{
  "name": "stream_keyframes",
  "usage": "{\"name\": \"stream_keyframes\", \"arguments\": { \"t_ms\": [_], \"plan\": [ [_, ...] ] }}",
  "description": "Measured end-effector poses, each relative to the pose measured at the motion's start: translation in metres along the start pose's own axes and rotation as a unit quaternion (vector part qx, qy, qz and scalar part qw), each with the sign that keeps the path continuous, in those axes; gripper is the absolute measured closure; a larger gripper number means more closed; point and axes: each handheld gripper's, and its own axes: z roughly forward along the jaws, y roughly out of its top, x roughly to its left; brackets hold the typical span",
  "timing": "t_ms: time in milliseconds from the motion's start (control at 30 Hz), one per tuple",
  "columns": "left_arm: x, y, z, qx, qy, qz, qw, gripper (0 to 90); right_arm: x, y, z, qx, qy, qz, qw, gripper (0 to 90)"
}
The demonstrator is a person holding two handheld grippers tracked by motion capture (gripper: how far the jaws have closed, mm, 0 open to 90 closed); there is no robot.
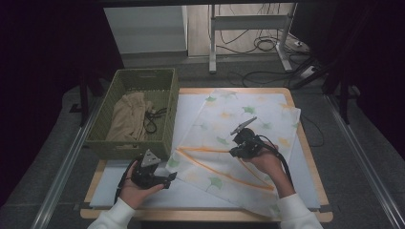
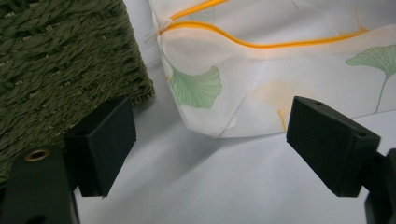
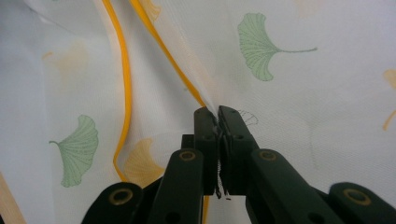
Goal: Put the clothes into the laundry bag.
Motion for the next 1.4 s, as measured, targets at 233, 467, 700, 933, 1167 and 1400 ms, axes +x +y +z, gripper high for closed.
{"name": "stream_keyframes", "arguments": {
  "t_ms": [233,467,700,933,1167,1400],
  "plan": [
    [-0.002,0.001,-0.002,-0.004,-0.002,0.002,1.0000,15.7,0.001,0.002,-0.008,-0.012,-0.004,-0.003,0.9999,85.4],
    [0.001,0.000,-0.002,-0.003,-0.009,-0.004,0.9999,15.7,-0.002,0.002,-0.014,-0.027,-0.005,-0.003,0.9996,85.6],
    [0.000,0.001,-0.004,-0.008,-0.022,-0.003,0.9997,15.3,-0.003,0.002,-0.015,-0.034,-0.003,-0.003,0.9994,85.6],
    [0.001,0.001,-0.007,-0.012,-0.029,-0.001,0.9995,14.9,-0.004,0.003,-0.018,-0.041,-0.005,-0.002,0.9991,85.6],
    [0.000,0.000,-0.009,-0.011,-0.033,0.001,0.9994,14.6,-0.004,0.004,-0.020,-0.047,-0.008,-0.003,0.9989,85.6],
    [0.003,-0.001,-0.008,-0.011,-0.031,-0.005,0.9994,14.7,-0.006,0.004,-0.024,-0.053,-0.008,-0.001,0.9986,85.6]
  ]
}}
